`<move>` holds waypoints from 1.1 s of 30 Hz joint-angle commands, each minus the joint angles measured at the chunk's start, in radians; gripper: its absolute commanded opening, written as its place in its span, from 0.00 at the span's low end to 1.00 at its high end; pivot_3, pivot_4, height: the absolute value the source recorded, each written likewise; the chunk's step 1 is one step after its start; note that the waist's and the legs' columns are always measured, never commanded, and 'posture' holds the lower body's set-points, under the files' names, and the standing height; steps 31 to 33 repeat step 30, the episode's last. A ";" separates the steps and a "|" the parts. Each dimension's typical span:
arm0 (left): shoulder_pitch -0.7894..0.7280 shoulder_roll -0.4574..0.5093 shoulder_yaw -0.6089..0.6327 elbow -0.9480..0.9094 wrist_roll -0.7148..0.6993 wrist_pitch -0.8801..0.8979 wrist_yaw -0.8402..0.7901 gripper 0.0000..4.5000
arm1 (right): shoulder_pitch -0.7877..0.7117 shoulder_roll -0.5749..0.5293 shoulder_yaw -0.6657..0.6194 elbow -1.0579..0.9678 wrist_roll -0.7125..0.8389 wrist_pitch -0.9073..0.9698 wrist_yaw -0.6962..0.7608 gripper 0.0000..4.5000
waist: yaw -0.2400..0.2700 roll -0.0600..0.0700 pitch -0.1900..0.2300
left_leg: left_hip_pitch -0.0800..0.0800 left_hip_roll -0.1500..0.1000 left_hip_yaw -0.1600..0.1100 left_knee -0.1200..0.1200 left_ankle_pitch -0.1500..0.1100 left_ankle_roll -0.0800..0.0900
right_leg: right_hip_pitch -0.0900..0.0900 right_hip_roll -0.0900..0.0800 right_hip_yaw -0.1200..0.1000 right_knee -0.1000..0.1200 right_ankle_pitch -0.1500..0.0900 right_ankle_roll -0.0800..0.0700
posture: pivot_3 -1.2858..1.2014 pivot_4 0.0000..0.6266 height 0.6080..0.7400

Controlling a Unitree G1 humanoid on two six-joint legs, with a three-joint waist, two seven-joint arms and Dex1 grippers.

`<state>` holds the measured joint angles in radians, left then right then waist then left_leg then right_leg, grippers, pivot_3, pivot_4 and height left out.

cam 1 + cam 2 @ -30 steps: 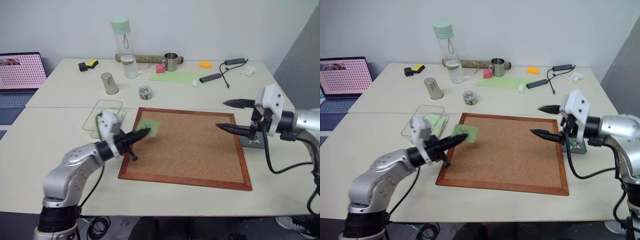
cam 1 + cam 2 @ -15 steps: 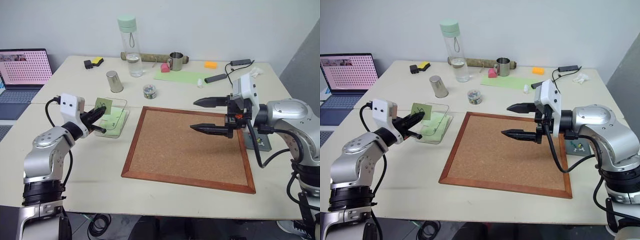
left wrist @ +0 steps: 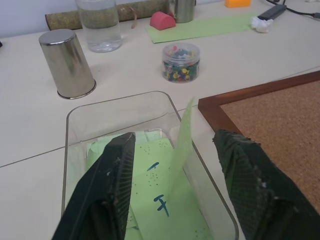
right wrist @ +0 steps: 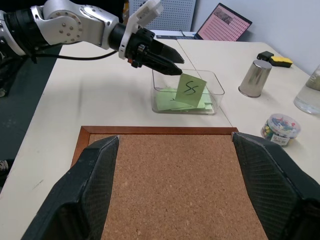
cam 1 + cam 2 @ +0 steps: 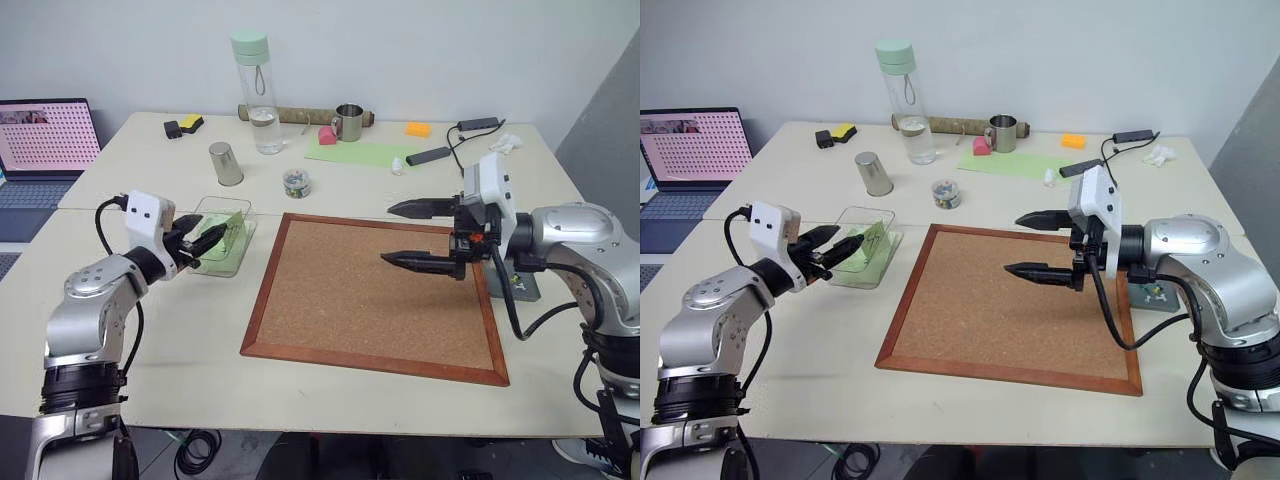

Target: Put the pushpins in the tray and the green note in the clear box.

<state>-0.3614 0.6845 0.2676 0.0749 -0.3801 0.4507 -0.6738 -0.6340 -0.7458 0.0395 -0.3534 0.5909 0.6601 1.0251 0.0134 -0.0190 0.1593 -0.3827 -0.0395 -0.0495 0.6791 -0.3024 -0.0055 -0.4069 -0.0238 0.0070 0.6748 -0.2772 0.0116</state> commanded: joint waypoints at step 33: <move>0.277 0.522 0.159 0.274 0.139 -0.324 -0.464 0.96 | 0.743 -0.409 -0.638 0.035 -0.110 -0.027 0.179 0.84 | 0.003 0.004 0.004 | 0.001 0.001 0.002 -0.003 -0.001 0.003 | 0.001 -0.002 -0.002 -0.001 -0.001 -0.002 | 0.52 0.24 1.00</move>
